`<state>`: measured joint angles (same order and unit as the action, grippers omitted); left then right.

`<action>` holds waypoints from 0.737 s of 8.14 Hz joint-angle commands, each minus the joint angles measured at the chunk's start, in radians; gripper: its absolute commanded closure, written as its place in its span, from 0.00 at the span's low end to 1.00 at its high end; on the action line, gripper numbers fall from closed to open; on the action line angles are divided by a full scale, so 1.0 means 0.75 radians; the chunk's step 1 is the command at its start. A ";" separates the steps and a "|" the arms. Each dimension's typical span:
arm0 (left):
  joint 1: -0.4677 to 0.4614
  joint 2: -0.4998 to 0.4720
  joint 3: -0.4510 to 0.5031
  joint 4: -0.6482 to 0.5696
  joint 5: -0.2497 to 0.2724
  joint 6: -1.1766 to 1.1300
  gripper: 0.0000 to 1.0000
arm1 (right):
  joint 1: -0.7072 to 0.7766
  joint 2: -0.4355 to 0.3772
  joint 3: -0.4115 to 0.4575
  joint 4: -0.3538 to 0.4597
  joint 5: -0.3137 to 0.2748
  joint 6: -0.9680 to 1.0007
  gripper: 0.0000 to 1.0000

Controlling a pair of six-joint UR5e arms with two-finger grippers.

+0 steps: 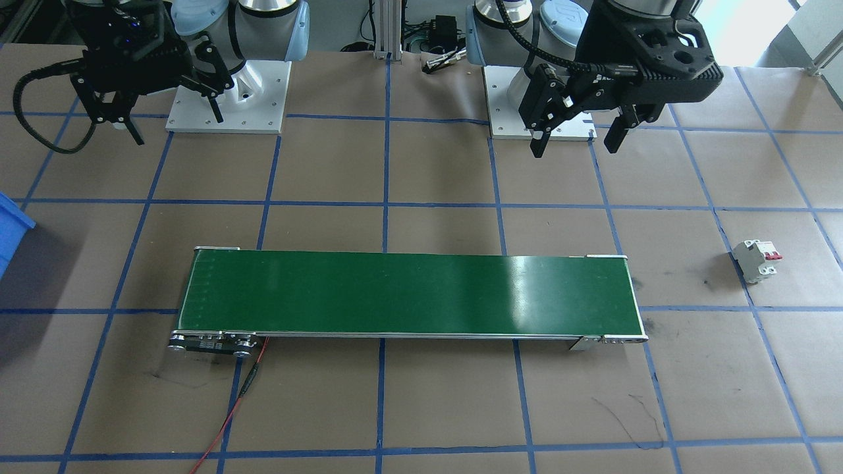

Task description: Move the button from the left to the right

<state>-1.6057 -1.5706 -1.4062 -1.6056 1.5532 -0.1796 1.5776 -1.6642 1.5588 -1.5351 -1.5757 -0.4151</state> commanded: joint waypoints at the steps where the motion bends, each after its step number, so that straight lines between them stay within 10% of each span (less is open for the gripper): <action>1: 0.000 0.000 -0.005 -0.001 -0.001 0.000 0.00 | 0.052 0.100 -0.092 -0.048 -0.041 0.350 0.00; 6: 0.000 0.000 -0.005 0.001 0.003 -0.002 0.00 | 0.054 0.161 -0.127 -0.107 -0.002 0.431 0.00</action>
<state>-1.6061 -1.5708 -1.4096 -1.6053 1.5552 -0.1806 1.6174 -1.5443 1.4625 -1.6189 -1.5707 -0.0992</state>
